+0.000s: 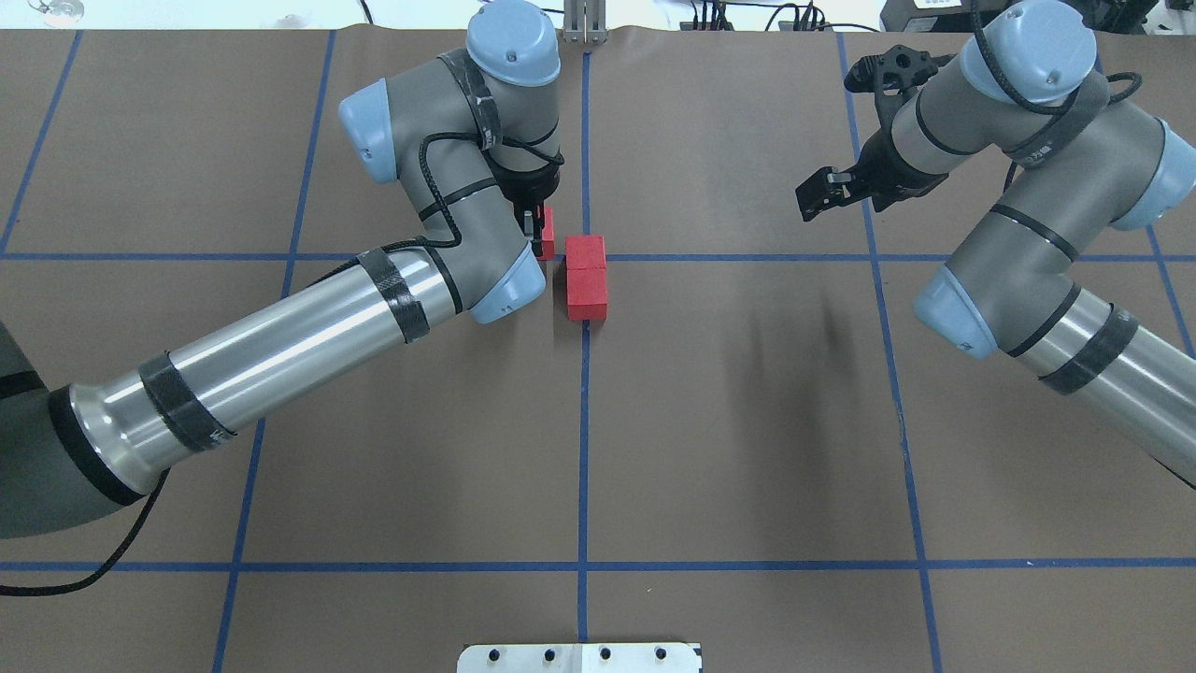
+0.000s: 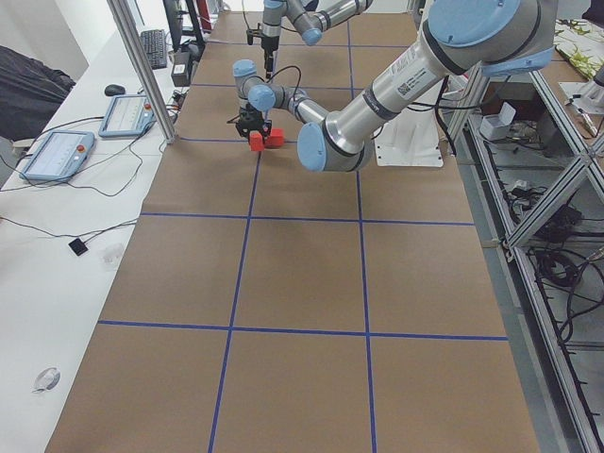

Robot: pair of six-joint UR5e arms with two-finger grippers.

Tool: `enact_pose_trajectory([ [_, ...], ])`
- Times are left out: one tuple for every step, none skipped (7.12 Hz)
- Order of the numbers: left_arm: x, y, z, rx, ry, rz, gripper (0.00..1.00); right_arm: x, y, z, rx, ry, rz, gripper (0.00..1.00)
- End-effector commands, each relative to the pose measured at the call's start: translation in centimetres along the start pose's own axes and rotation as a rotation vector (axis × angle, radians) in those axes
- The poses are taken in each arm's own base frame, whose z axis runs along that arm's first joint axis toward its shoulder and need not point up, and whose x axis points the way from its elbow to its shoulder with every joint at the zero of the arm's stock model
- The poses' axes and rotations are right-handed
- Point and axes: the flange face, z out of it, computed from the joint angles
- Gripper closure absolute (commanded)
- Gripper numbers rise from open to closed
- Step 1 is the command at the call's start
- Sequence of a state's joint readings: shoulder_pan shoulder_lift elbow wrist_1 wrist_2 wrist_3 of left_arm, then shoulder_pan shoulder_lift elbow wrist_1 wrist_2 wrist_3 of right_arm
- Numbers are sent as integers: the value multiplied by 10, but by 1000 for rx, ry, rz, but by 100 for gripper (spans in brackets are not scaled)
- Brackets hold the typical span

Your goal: Form red blocks into L shape at center

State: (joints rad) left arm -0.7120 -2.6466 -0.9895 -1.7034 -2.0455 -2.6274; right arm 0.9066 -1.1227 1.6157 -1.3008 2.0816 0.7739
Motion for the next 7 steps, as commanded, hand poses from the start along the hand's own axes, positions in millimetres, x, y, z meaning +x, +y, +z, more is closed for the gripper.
enact_pose_trajectory([
  [-4,4,5,4,1,1,100,0,1,1,-1,0,2,1],
  [-10,7,9,4,-5,7,100,0,1,1,-1,0,2,1],
  [-13,9,11,6,-9,10,100,-1,1,0,0,-1,1,1],
  [-19,13,15,7,-16,16,100,0,0,0,1,-1,2,1],
  [-22,14,17,10,-21,9,100,-1,1,0,0,-1,1,1],
  [-22,14,17,10,-21,7,100,0,1,1,-2,1,2,1],
  [-22,14,17,10,-21,7,100,1,1,0,0,0,3,1],
])
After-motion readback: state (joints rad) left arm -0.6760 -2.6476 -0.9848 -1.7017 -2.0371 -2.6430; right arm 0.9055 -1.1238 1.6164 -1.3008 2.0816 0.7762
